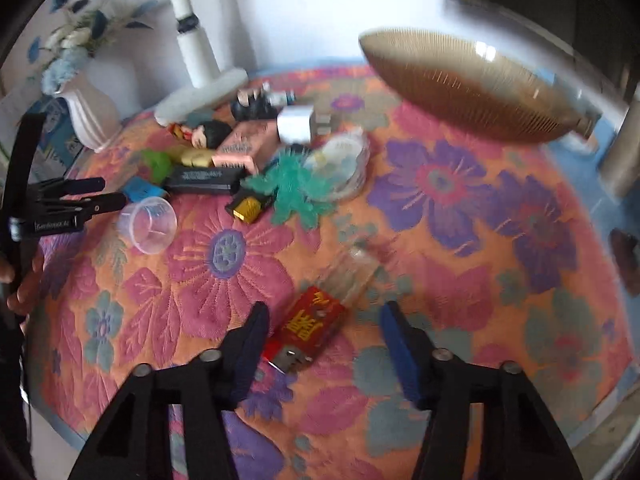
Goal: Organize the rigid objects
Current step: 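Grasp the pink soap case with the left tool while the right tool grasps the red lighter, then carry both items to the amber bowl and open both tools to drop them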
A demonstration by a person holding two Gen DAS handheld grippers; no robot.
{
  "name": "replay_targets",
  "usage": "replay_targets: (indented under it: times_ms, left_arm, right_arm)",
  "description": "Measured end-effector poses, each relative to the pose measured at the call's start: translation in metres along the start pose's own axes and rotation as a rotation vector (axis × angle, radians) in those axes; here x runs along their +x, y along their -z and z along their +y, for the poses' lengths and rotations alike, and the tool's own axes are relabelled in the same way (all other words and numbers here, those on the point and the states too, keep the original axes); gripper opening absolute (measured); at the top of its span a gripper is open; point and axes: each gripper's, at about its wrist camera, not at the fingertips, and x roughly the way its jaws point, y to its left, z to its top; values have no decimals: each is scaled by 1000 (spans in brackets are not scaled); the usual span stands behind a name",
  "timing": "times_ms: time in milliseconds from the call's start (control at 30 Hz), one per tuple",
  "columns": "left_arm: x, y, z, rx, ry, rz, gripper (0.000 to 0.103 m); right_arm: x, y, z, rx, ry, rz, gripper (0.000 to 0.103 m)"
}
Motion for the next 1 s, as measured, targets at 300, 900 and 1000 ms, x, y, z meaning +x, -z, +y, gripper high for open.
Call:
replay_targets:
  times_ms: [300,900,1000]
  left_arm:
    - [0,-8,-5,-44,12,-33,31]
    - [-38,59,-50,-228,-78,-35,43]
    - [-36,56,-53,-227,-101,-47,39]
  right_arm:
    - [-3,3,27,-166,8,-49,23]
    - [-9,22,-30,-142,-70,-42,61]
    - [-11,26,-21,-152,-46,-73,44]
